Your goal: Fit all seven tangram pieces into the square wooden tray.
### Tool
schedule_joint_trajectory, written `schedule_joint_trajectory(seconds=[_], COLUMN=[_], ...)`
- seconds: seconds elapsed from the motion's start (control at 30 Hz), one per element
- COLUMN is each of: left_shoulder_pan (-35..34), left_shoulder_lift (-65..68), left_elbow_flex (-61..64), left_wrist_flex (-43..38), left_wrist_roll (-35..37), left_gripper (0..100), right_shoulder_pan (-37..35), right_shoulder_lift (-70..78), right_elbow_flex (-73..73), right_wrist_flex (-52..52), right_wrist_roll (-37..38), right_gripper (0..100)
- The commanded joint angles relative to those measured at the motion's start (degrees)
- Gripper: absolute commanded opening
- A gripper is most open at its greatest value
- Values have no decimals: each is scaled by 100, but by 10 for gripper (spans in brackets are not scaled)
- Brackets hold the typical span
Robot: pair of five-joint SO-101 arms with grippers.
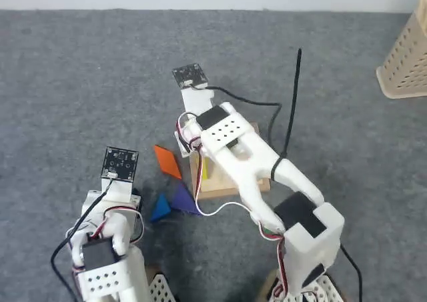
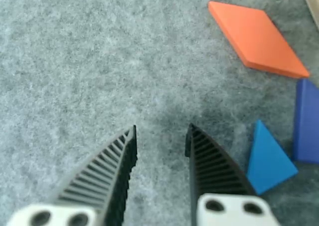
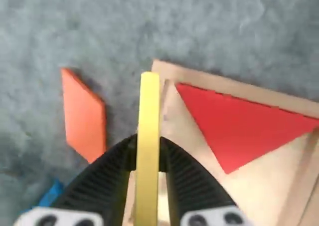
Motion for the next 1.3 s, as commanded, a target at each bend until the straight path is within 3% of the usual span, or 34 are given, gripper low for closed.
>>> schedule_joint_trajectory(seconds=[0.0,0.33,0.53,0.73,0.83,1.27], left_shoulder_pan=[-18,-18,-18,-18,-18,-18], left_shoulder_lift=[-114,-114,-114,-114,-114,-114], left_elbow_flex=[-40,-40,-40,-40,-40,-40], left_wrist_flex=[9,9,9,9,9,9], left_wrist_roll=[-53,-53,-53,-53,-53,-53], left_gripper=[148,148,148,148,148,148], right_shoulder_pan=[-40,-66,-92,-189,-189,303], right_shoulder_lift=[-505,180,251,259,259,-31], right_elbow_flex=[-26,-105,-527,-527,-527,-835], right_wrist_flex=[-295,-259,277,312,321,804], right_wrist_roll=[-105,-105,-97,-97,-97,264], right_gripper=[6,10,14,121,125,127])
